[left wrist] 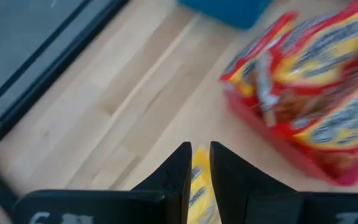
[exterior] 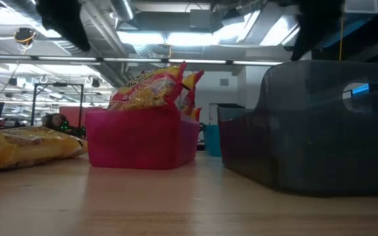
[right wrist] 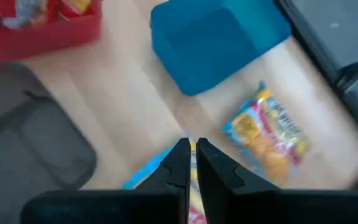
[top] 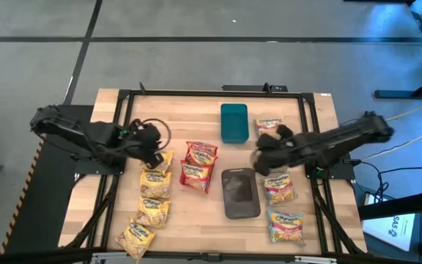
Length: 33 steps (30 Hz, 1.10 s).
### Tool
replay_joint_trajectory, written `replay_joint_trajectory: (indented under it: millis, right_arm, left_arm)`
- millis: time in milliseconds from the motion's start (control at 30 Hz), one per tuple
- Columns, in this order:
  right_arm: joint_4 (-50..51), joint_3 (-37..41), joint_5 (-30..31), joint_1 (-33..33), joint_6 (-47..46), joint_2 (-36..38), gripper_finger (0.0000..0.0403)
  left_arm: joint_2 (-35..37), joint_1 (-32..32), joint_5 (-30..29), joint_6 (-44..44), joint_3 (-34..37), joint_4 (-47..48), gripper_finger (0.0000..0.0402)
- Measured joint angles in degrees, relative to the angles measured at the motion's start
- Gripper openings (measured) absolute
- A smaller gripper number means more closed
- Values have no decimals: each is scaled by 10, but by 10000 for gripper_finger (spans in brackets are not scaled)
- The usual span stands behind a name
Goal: Sort Maruchan noodles
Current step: Put the blue bag into the blue bin
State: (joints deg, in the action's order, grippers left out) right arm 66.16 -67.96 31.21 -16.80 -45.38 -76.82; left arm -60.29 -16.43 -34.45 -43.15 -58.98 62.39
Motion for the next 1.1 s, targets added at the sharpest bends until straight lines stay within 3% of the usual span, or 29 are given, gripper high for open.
replay_joint_trajectory:
  millis: [100,267,467,633,800,900,1100]
  right_arm:
    - [-107,97,-2,-35,-21,103,26]
    - [-285,202,-2,-78,47,219,26]
    - [-235,228,15,-79,57,277,26]
    - [-200,228,51,-79,76,288,26]
    - [-200,236,44,-79,96,288,26]
    - [-238,283,43,-79,95,297,26]
    - [-431,410,30,-79,92,377,26]
  left_arm:
    - [44,-37,-20,1,24,-43,53]
    - [114,-82,-38,0,110,-157,53]
    - [169,-100,-40,2,211,-316,53]
    - [187,-86,-57,13,255,-414,53]
    - [194,-71,-64,54,257,-424,53]
    - [196,-64,-65,62,256,-424,53]
    - [196,-64,-54,62,257,-419,53]
